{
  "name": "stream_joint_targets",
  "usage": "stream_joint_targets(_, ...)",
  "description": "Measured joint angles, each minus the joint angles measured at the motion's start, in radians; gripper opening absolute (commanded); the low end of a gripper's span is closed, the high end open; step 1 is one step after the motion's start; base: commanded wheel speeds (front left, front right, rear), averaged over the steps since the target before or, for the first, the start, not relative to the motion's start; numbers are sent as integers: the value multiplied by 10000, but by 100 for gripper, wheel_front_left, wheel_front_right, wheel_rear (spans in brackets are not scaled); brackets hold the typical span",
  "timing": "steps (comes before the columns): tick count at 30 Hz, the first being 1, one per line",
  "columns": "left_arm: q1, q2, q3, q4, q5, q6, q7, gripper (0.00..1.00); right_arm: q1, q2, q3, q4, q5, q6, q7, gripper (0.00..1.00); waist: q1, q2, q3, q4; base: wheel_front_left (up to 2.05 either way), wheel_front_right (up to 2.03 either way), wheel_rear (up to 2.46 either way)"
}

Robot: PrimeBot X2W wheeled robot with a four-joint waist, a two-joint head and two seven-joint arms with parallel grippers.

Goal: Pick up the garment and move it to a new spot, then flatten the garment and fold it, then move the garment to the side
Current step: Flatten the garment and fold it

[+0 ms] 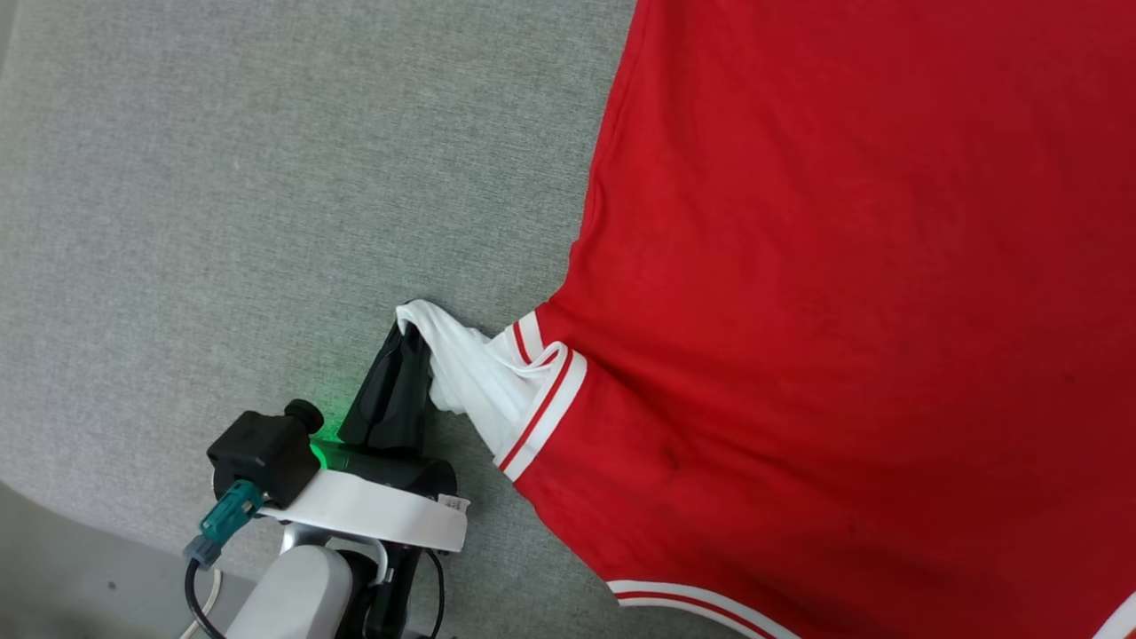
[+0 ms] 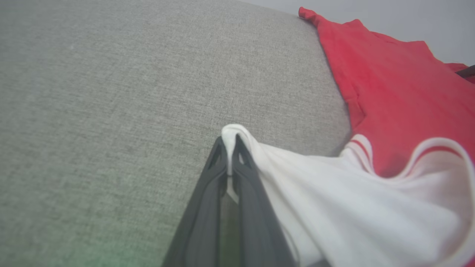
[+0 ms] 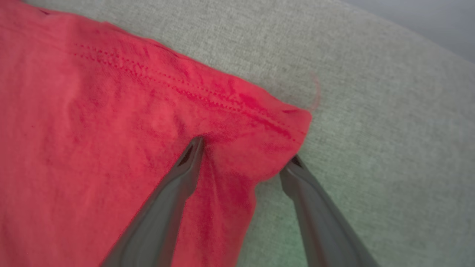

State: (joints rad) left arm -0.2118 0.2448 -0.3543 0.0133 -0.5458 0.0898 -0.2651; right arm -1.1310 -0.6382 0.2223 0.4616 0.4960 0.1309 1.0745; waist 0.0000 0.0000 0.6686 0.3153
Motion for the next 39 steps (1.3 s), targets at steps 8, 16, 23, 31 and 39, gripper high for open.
stream_joint_targets(8,-5,-240,224,311,240,-198,-15,0,341,-286,176,75,244,2,-405,0,0,0,-182,-3,0,0,0)
stream_joint_targets(16,384,-244,579,623,364,-316,-8,0,686,-522,1231,-339,637,2,-1653,0,1,0,-964,-330,0,0,0)
stream_joint_targets(23,1126,-4,826,884,320,-272,38,0,2218,-1634,2188,-1244,1701,2,-2782,0,0,0,-2211,-684,0,0,0)
stream_joint_targets(31,2126,244,1037,959,123,-59,121,0,5370,-2533,2098,-2151,2811,2,-4194,0,-2,0,-3662,-1309,0,0,0)
stream_joint_targets(39,2768,439,1149,941,-2,115,247,0,8666,-2719,1356,-2838,3225,2,-5204,0,-3,0,-4649,-2058,0,0,0)
